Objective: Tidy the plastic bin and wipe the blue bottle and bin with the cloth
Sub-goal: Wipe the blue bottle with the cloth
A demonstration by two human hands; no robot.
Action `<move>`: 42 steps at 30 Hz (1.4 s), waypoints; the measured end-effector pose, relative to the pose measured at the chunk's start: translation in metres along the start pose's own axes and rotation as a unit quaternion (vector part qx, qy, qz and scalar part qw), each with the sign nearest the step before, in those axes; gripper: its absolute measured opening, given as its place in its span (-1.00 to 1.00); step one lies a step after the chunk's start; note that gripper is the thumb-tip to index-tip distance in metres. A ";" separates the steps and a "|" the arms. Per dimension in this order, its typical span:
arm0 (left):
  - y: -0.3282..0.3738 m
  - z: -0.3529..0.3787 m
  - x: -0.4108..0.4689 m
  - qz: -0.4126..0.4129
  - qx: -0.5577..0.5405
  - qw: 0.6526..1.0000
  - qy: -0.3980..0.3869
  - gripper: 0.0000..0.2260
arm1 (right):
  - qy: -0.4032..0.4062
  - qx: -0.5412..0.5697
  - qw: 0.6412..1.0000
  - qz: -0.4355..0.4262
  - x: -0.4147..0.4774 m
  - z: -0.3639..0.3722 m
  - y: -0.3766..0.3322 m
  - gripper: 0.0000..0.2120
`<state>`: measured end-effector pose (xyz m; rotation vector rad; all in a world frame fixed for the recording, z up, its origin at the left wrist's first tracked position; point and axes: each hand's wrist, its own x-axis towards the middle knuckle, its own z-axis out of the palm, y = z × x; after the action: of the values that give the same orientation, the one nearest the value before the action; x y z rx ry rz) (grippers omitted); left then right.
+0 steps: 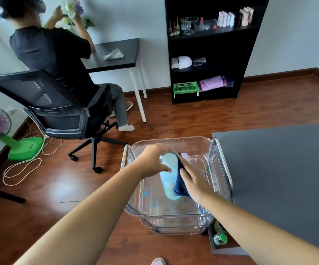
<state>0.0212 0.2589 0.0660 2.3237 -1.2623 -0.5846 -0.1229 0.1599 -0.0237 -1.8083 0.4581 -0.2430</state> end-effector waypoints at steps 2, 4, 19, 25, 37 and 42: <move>-0.001 0.002 -0.002 -0.003 0.008 1.000 0.005 -0.53 | 0.010 -0.041 0.999 -0.011 -0.016 0.010 0.004 -0.43; -0.002 0.009 -0.006 -0.014 0.015 0.999 0.027 -0.52 | 0.031 -0.059 0.997 -0.027 -0.026 0.015 0.007 -0.42; 0.000 0.001 0.001 -0.007 0.030 1.000 -0.001 -0.51 | -0.017 -0.097 0.994 0.037 0.023 -0.015 -0.018 -0.61; 0.000 0.009 -0.009 -0.005 0.036 0.999 0.033 -0.54 | 0.192 -0.046 0.980 -0.005 -0.008 0.002 -0.012 -0.69; 0.007 0.007 -0.015 -0.056 0.014 0.998 0.037 -0.49 | 0.199 -0.082 0.975 -0.048 -0.007 0.004 -0.030 -0.76; 0.010 0.017 -0.016 -0.094 0.031 0.990 0.100 -0.58 | 0.207 -0.101 0.970 -0.076 -0.007 0.018 -0.015 -0.69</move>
<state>-0.0030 0.2647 0.0599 2.4994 -0.9895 -0.3636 -0.1198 0.1819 -0.0139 -1.9975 0.6564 -0.7113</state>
